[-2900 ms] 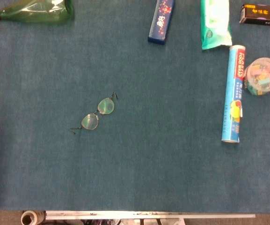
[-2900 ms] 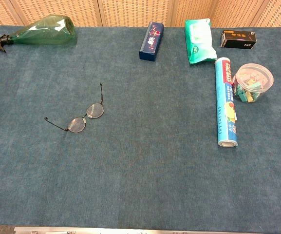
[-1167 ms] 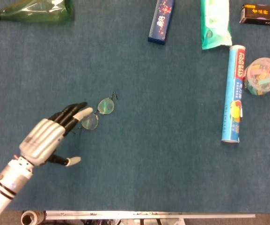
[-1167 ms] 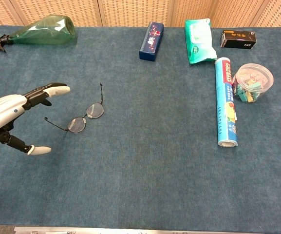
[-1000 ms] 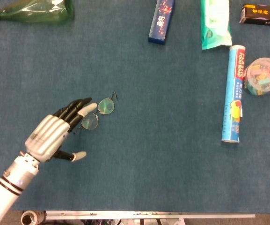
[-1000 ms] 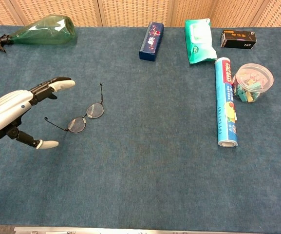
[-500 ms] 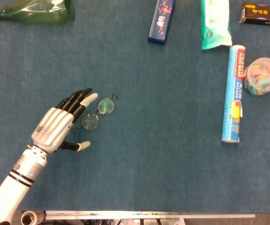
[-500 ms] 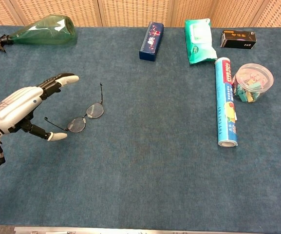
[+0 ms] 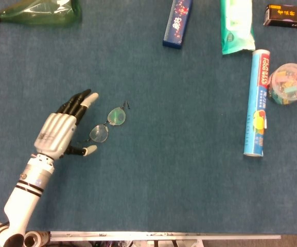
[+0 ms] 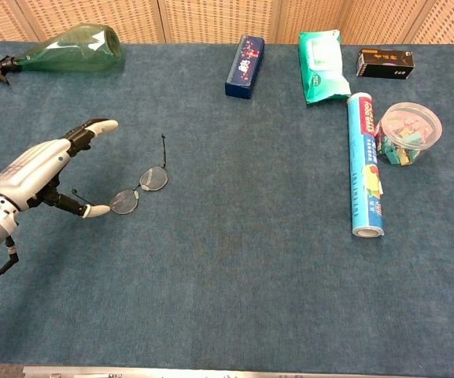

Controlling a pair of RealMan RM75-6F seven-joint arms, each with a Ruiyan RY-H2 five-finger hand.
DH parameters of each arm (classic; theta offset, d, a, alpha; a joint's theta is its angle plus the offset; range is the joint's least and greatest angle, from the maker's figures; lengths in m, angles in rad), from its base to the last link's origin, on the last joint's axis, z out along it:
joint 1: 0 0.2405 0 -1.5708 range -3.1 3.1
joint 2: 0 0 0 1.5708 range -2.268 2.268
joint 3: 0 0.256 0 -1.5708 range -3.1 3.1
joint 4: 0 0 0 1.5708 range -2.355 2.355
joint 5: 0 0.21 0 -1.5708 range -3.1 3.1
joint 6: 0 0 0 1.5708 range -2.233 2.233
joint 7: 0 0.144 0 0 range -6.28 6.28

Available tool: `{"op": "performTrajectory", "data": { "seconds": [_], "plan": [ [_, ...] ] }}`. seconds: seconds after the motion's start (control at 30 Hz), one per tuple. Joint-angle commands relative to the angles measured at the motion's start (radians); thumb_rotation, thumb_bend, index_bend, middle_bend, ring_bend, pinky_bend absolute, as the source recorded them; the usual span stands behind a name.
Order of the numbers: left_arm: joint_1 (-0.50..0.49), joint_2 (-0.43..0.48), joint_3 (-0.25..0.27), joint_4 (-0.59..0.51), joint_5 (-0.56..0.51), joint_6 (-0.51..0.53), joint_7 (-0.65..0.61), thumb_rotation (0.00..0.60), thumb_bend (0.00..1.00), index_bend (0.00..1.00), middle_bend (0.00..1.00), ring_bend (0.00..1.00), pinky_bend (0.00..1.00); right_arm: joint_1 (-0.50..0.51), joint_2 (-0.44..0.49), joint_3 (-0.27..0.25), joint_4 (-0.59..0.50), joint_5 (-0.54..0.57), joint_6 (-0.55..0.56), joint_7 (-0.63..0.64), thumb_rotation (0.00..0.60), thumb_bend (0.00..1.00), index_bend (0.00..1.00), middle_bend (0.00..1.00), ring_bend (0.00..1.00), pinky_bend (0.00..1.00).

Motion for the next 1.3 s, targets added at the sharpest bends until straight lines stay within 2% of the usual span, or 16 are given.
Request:
{"op": "performTrajectory", "data": {
  "seconds": [0.03,0.37,0.7,0.9,1.03,1.3],
  "plan": [
    [0.004,-0.009,-0.010,0.011,-0.017,0.006,0.007,0.600,0.04,0.00,0.00,0.00,0.15,0.001,-0.001,0.000,0.000,0.001,-0.002,-0.002,0.600,0.02,0.43,0.40,0.30,0.58],
    [0.010,-0.014,-0.027,0.044,-0.059,0.017,0.012,0.600,0.04,0.00,0.00,0.00,0.15,0.002,-0.003,0.000,0.000,0.003,-0.007,-0.007,0.600,0.02,0.43,0.40,0.30,0.58],
    [0.010,-0.035,-0.039,0.155,-0.049,0.055,0.013,0.600,0.04,0.01,0.00,0.00,0.15,0.002,-0.004,0.000,0.000,0.004,-0.008,-0.009,0.600,0.02,0.43,0.40,0.30,0.58],
    [0.005,-0.034,-0.063,0.182,-0.072,0.051,-0.008,0.600,0.04,0.01,0.00,0.00,0.15,0.002,-0.005,0.000,0.000,0.004,-0.007,-0.010,0.600,0.02,0.43,0.40,0.30,0.58],
    [0.006,-0.019,-0.062,0.166,-0.080,0.045,-0.012,0.600,0.04,0.01,0.00,0.00,0.15,0.001,-0.004,0.001,0.000,0.005,-0.007,-0.009,0.600,0.02,0.43,0.40,0.30,0.58],
    [0.022,0.039,-0.028,0.079,-0.061,0.048,-0.011,0.600,0.04,0.01,0.00,0.00,0.15,-0.001,-0.002,0.000,-0.002,0.001,-0.001,-0.006,0.600,0.02,0.43,0.40,0.30,0.58]
  ]
}}
